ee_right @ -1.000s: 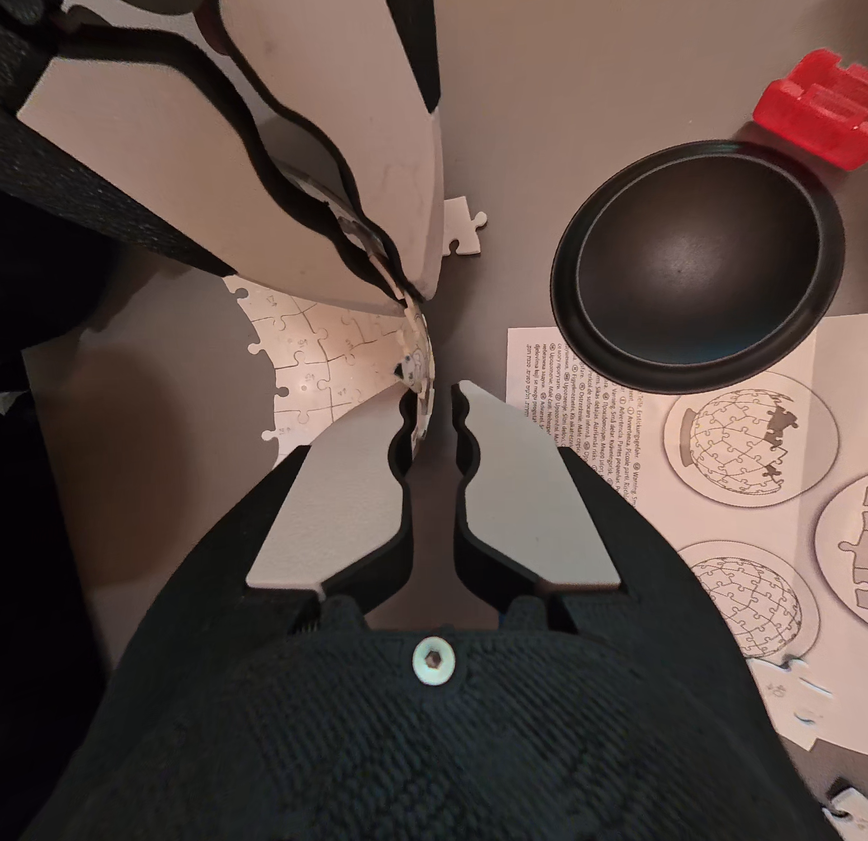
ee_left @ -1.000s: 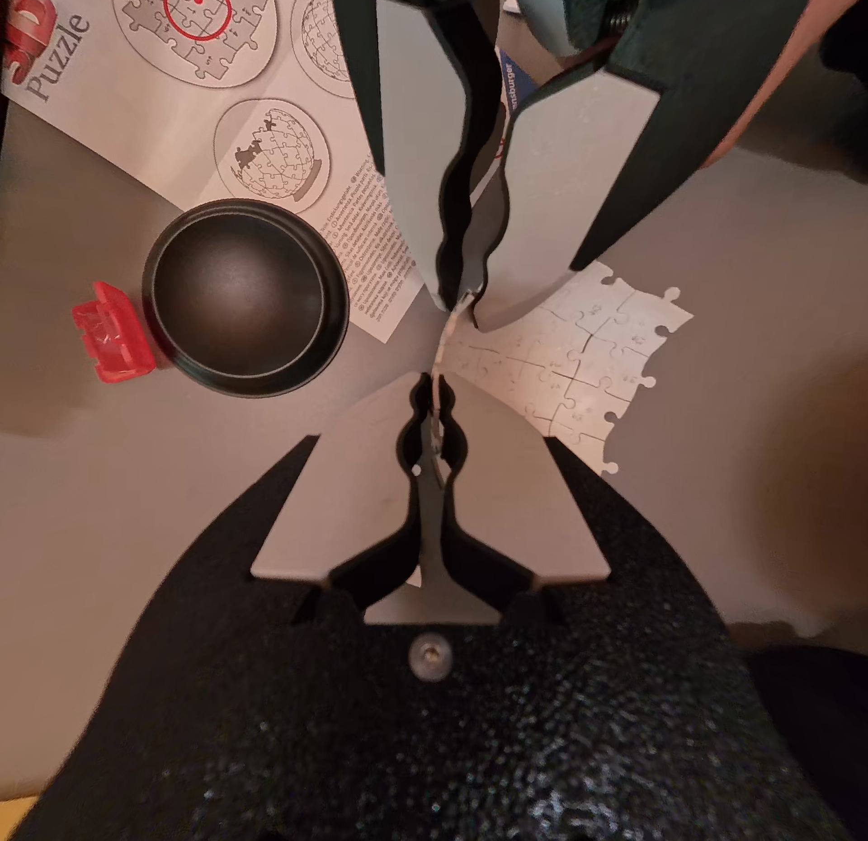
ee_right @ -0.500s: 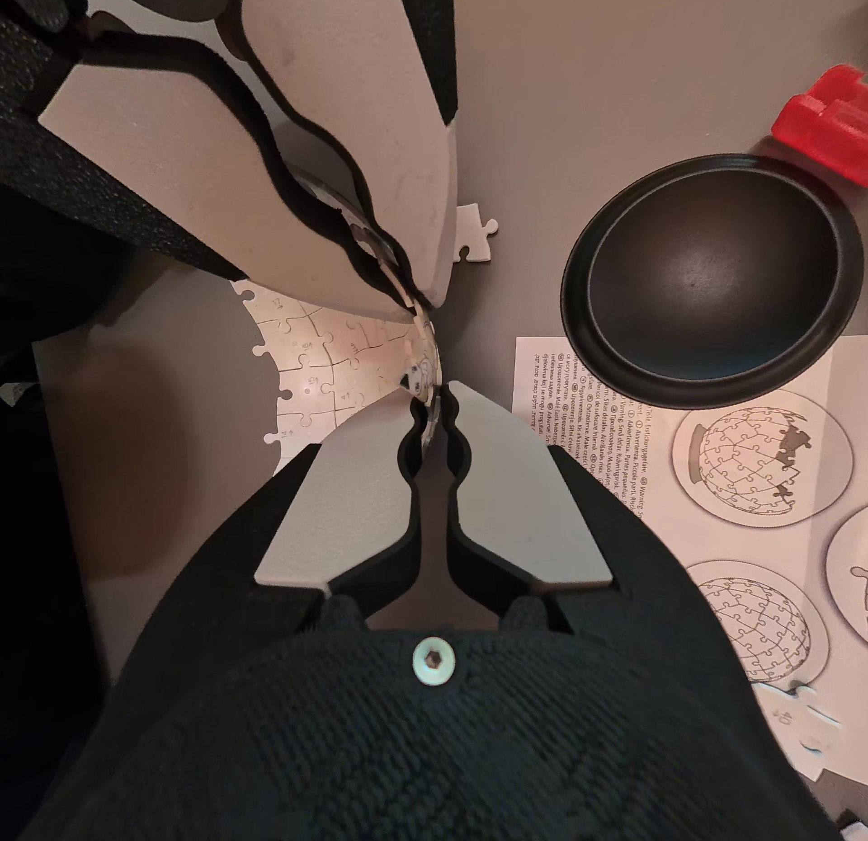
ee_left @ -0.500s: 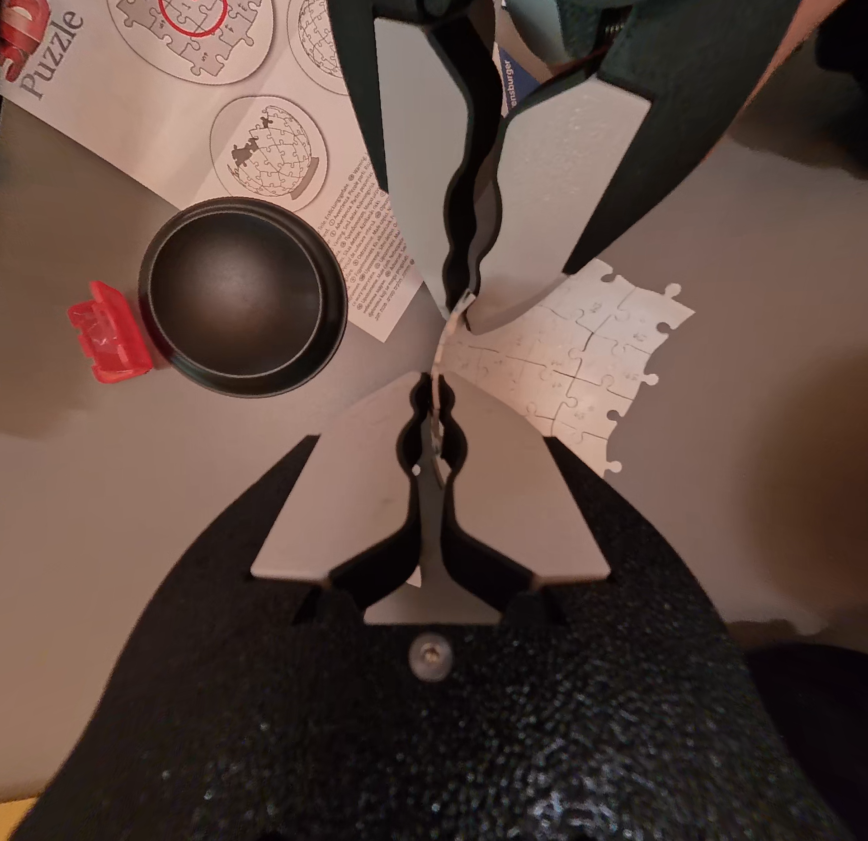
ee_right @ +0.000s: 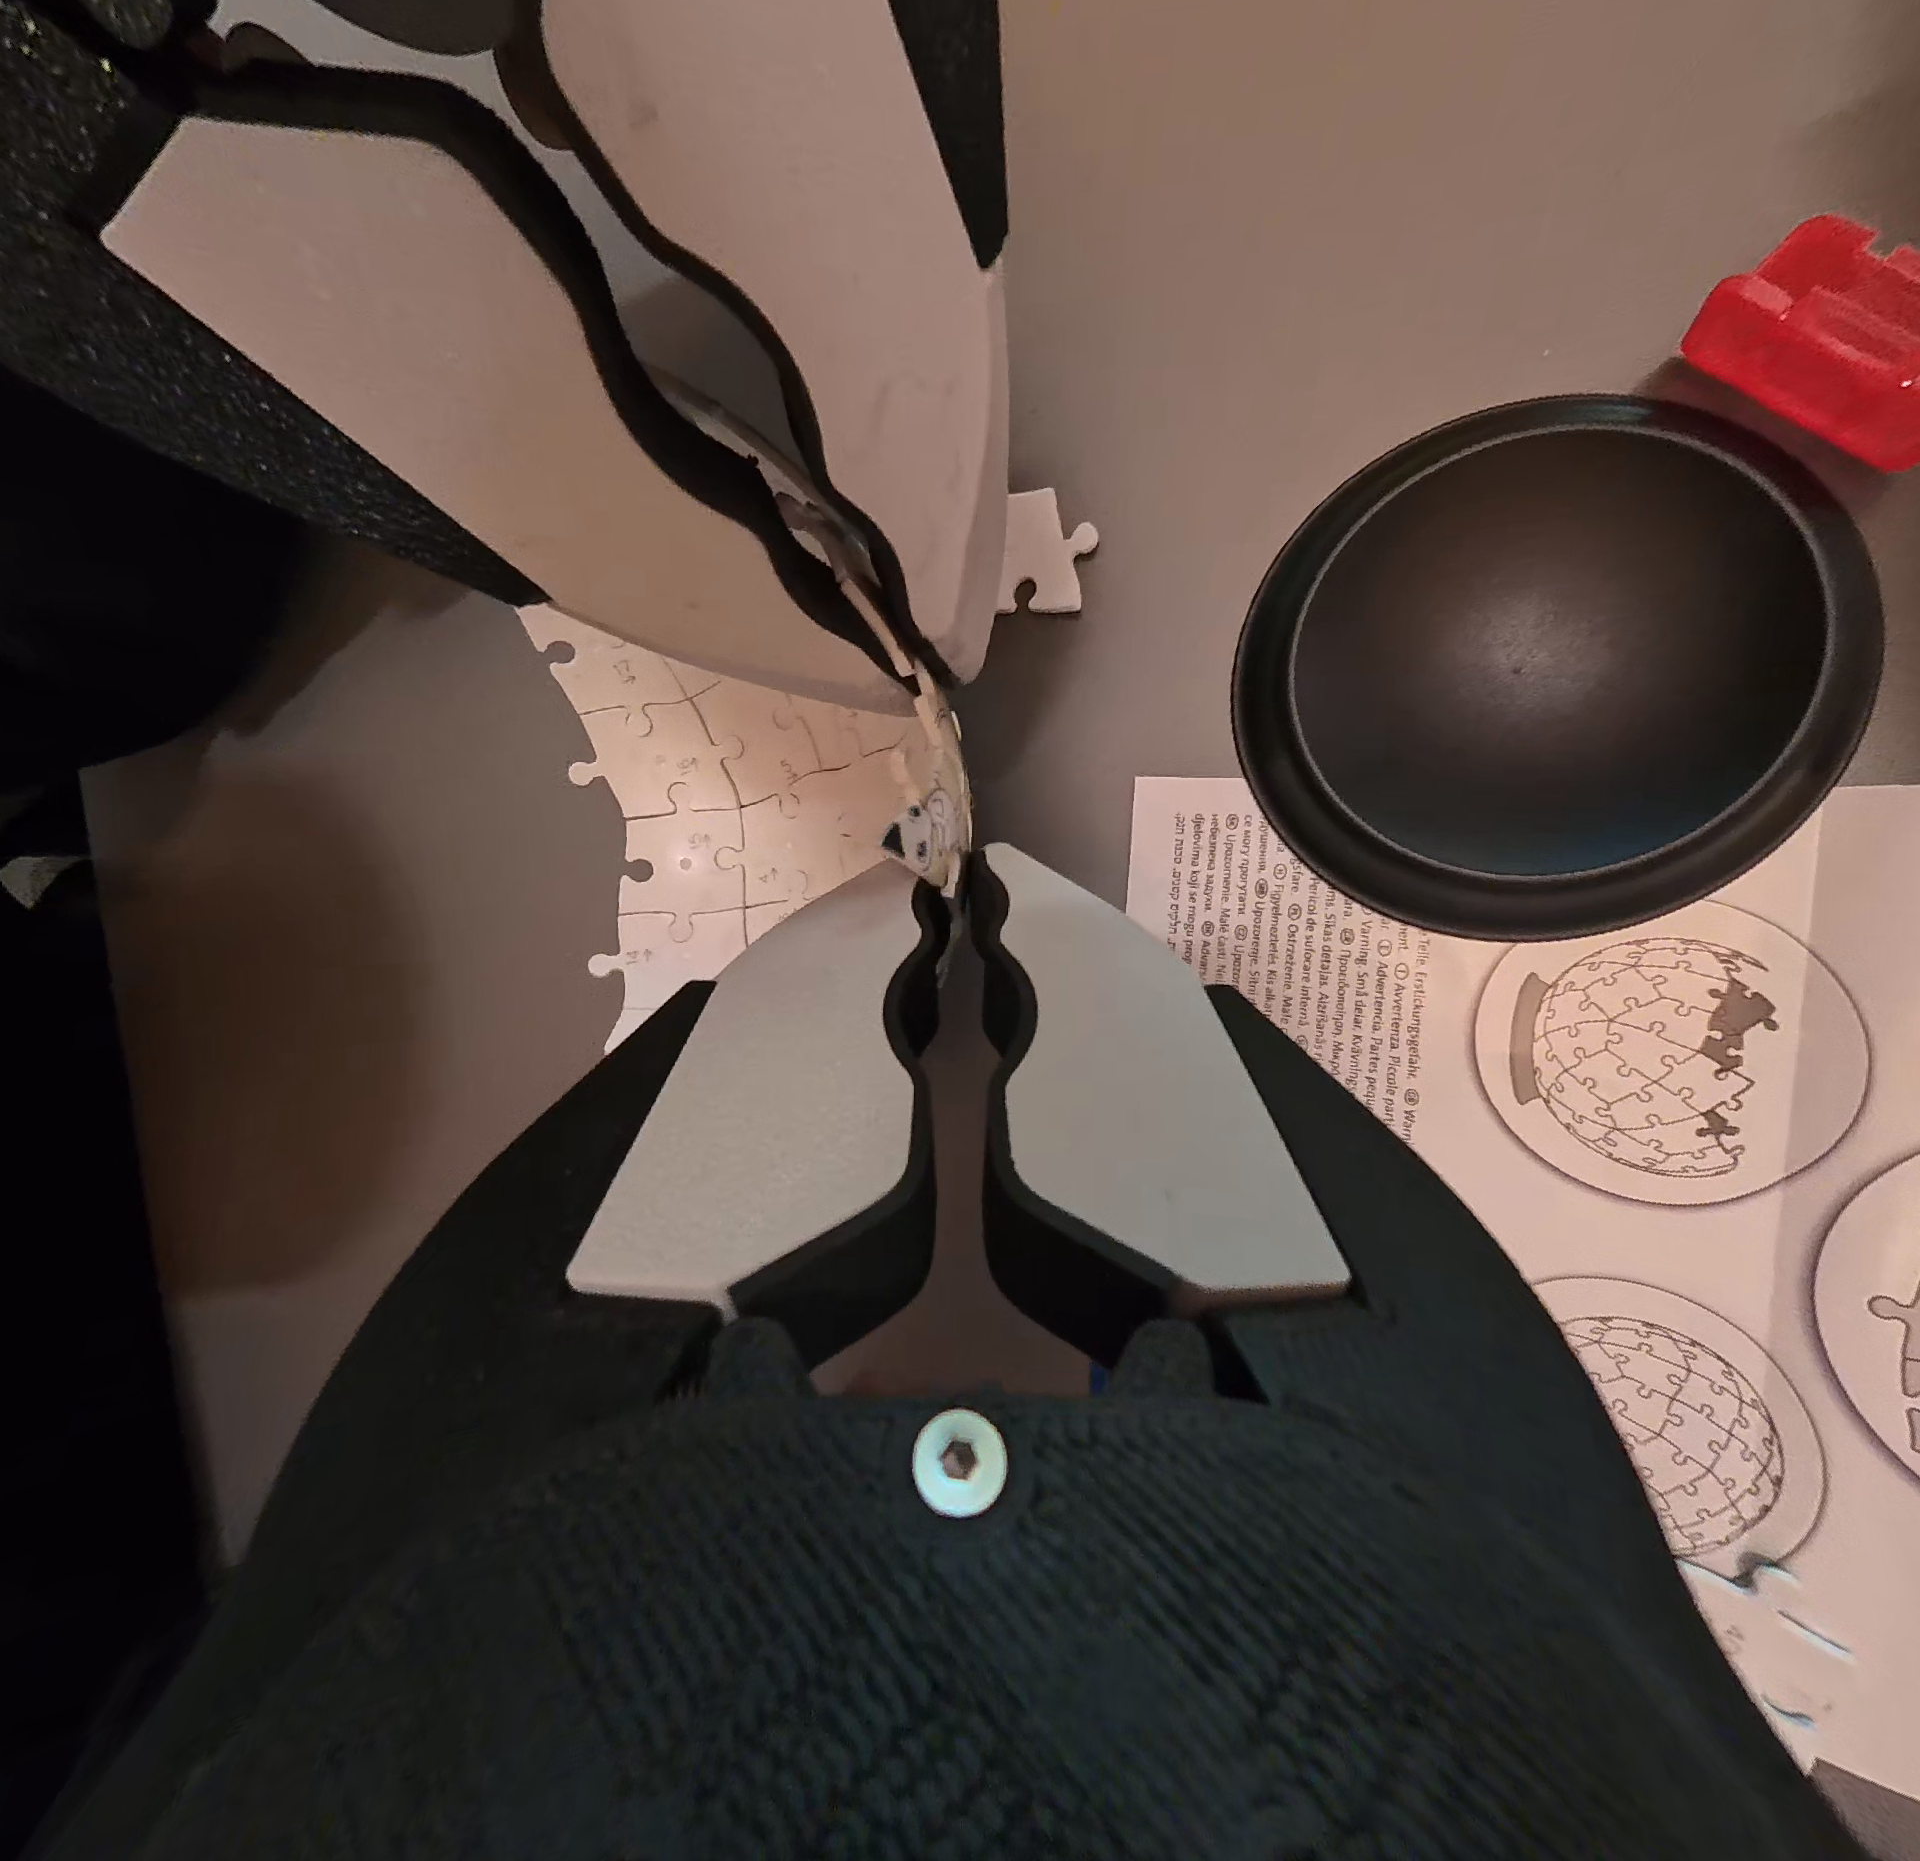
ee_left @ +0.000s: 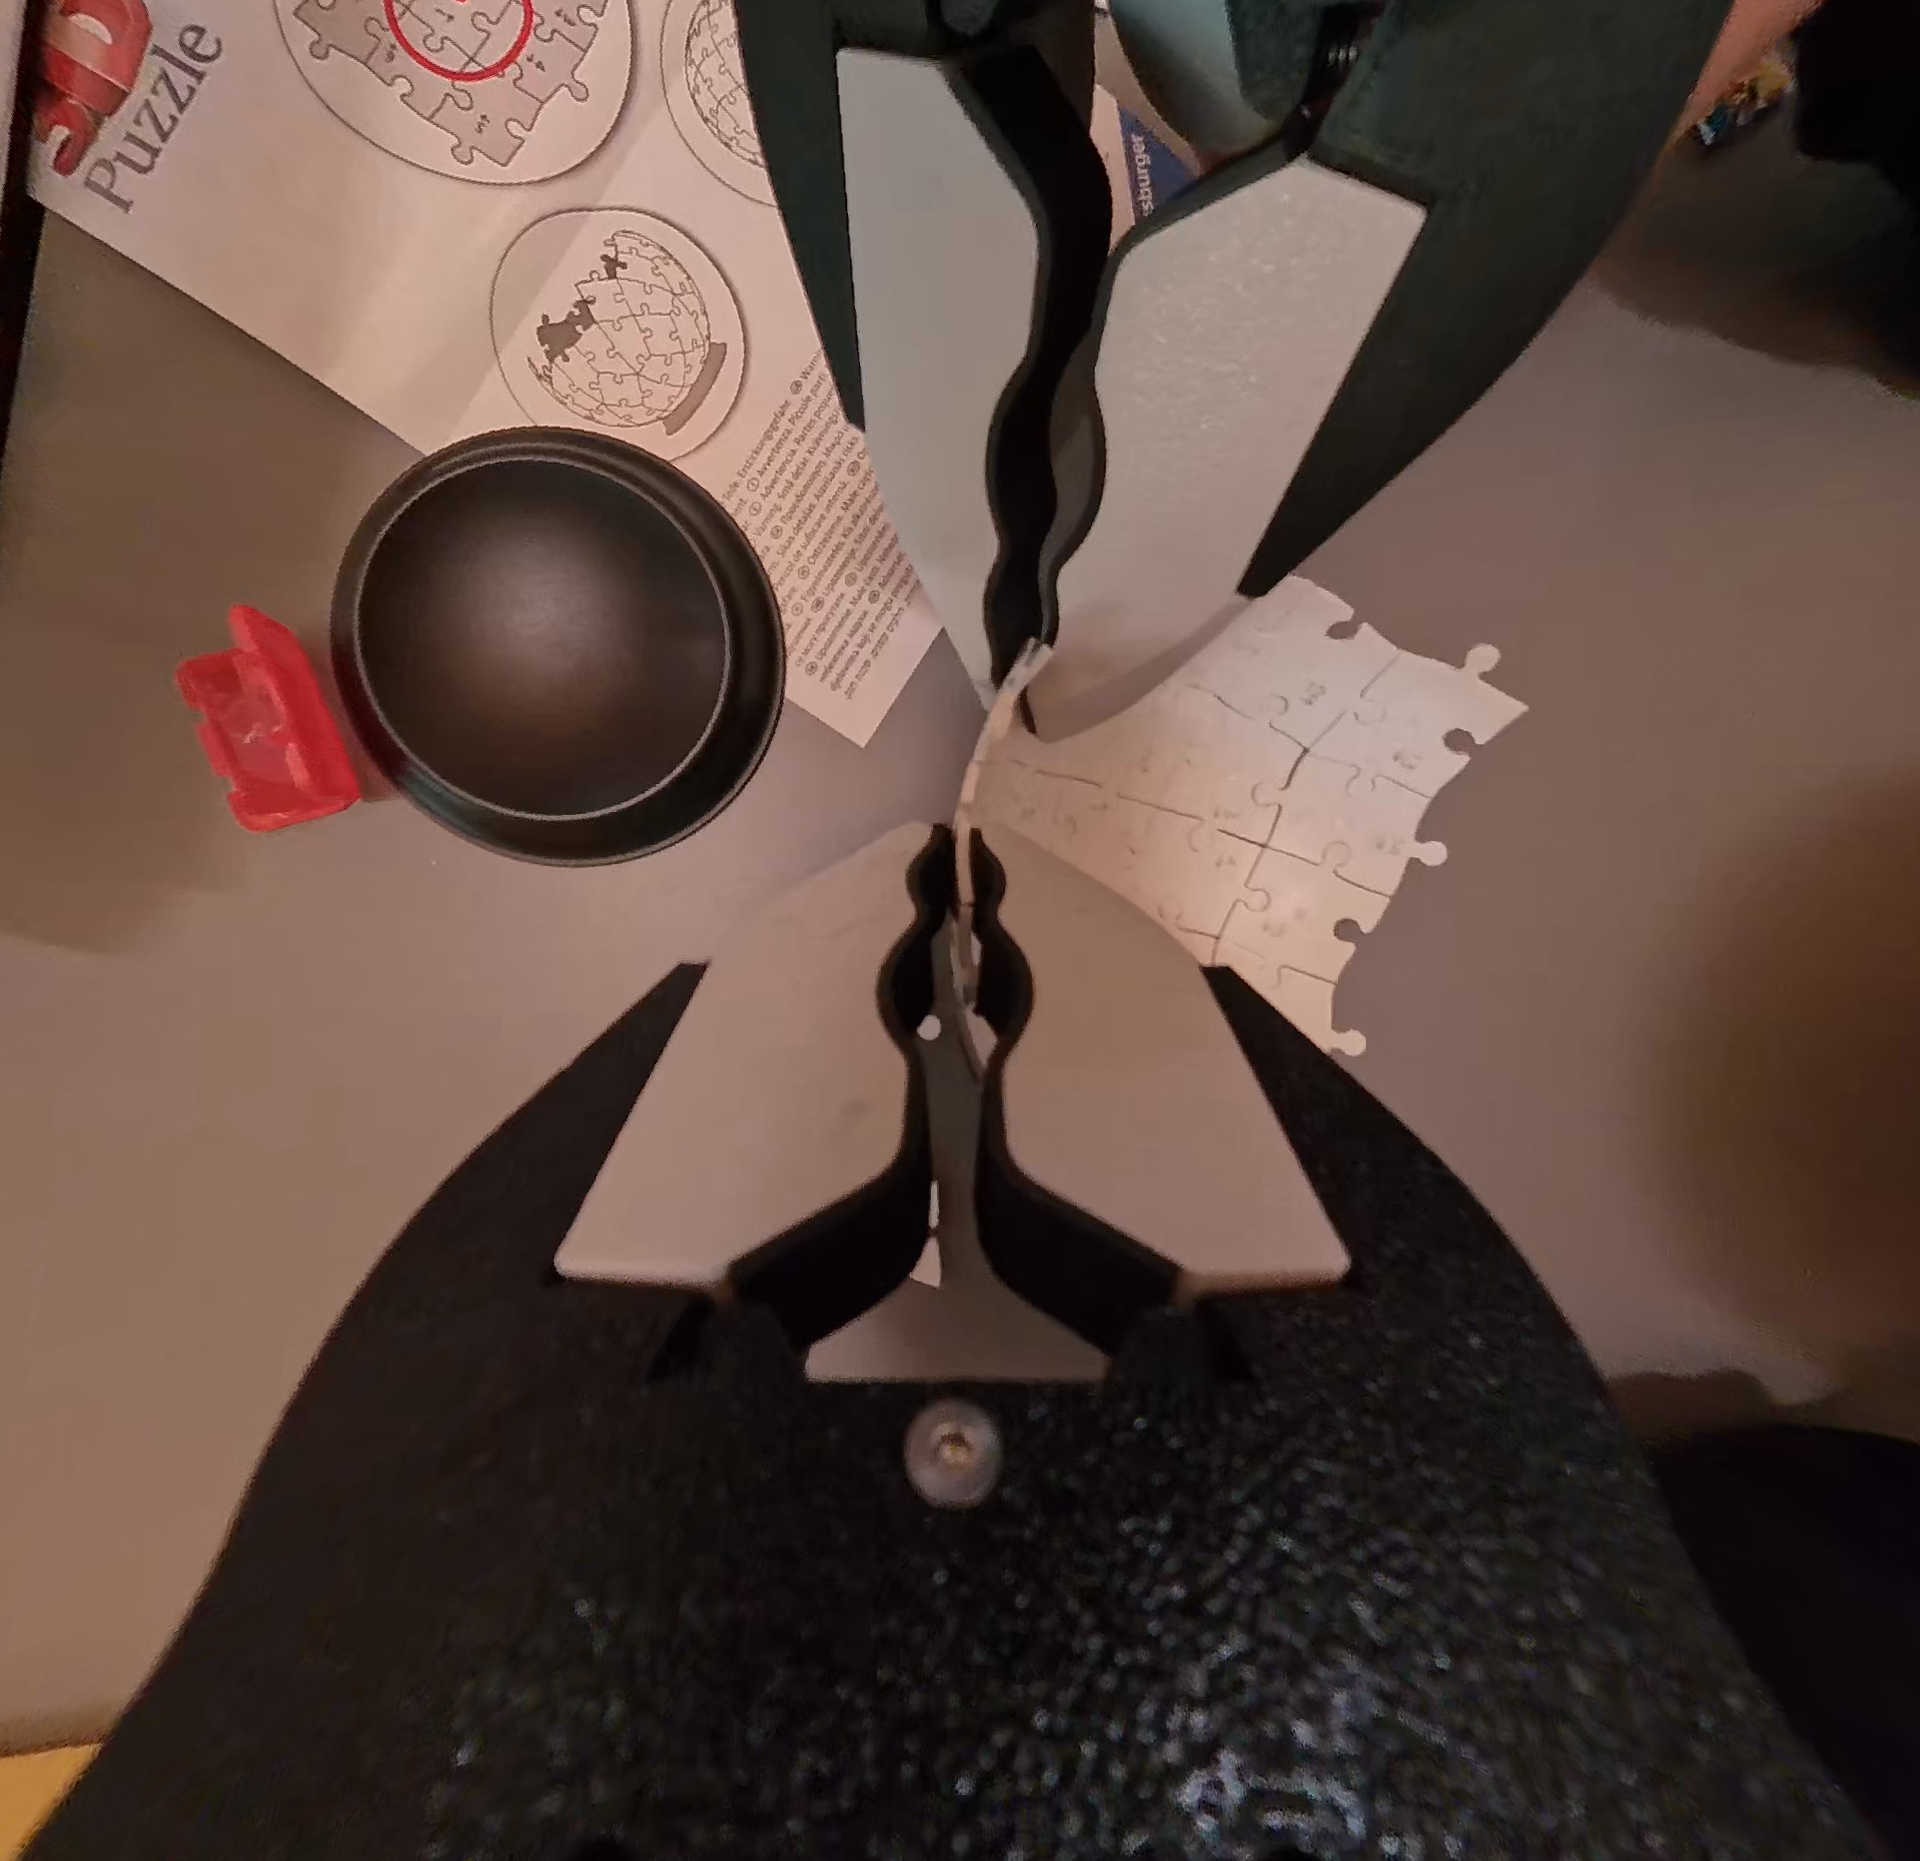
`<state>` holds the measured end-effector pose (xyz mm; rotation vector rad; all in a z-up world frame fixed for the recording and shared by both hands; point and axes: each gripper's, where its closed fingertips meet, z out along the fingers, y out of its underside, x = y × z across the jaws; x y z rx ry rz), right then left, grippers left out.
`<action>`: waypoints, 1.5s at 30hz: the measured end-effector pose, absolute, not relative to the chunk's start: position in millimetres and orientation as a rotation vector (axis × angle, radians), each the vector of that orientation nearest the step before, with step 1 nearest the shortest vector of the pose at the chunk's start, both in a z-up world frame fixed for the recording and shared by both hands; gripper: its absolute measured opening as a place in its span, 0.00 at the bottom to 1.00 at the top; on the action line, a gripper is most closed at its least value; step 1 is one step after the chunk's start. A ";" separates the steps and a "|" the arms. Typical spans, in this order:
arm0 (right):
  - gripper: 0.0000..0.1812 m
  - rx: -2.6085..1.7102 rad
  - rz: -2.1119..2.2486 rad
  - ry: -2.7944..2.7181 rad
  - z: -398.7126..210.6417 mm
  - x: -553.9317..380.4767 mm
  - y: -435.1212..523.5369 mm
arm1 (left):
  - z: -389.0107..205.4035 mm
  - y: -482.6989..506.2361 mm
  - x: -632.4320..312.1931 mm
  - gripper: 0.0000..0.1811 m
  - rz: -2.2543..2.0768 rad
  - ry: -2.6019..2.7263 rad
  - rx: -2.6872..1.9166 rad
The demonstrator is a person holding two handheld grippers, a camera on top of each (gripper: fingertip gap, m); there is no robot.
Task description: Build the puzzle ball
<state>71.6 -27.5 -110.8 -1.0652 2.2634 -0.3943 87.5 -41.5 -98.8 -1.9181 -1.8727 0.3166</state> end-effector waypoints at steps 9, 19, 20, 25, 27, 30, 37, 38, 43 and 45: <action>0.13 -1.044 -0.467 2.213 -99.9 73.5 -31.6 | -99.4 -40.9 87.7 0.01 0.307 -1.875 -1.915; 0.02 -1.139 -0.506 2.220 -106.0 78.6 -35.4 | -100.7 -42.2 88.5 0.01 0.301 -1.891 -1.910; 0.02 -1.140 -0.502 2.219 -106.3 78.8 -35.0 | -100.9 -42.1 88.5 0.01 0.300 -1.891 -1.911; 0.02 -1.144 -0.492 2.237 -106.8 78.3 -34.1 | -101.1 -41.1 88.7 0.01 0.295 -1.886 -1.916; 0.02 -1.152 -0.497 2.243 -106.4 78.0 -34.1 | -100.9 -41.2 88.4 0.01 0.296 -1.887 -1.913; 0.02 -1.138 -0.516 2.235 -106.2 78.2 -36.2 | -100.5 -42.9 88.3 0.01 0.305 -1.897 -1.905; 0.20 -1.219 -0.525 2.211 -103.1 69.0 -31.0 | -100.3 -42.2 89.0 0.01 0.300 -1.896 -1.903; 0.20 -1.224 -0.534 2.226 -104.1 66.5 -33.0 | -100.6 -42.3 88.8 0.01 0.299 -1.898 -1.904; 0.17 -1.210 -0.565 2.196 -101.8 73.3 -36.6 | -100.6 -41.1 88.5 0.01 0.294 -1.895 -1.905; 0.16 -1.229 -0.572 2.176 -101.0 76.8 -35.1 | -101.1 -41.2 88.9 0.01 0.290 -1.897 -1.904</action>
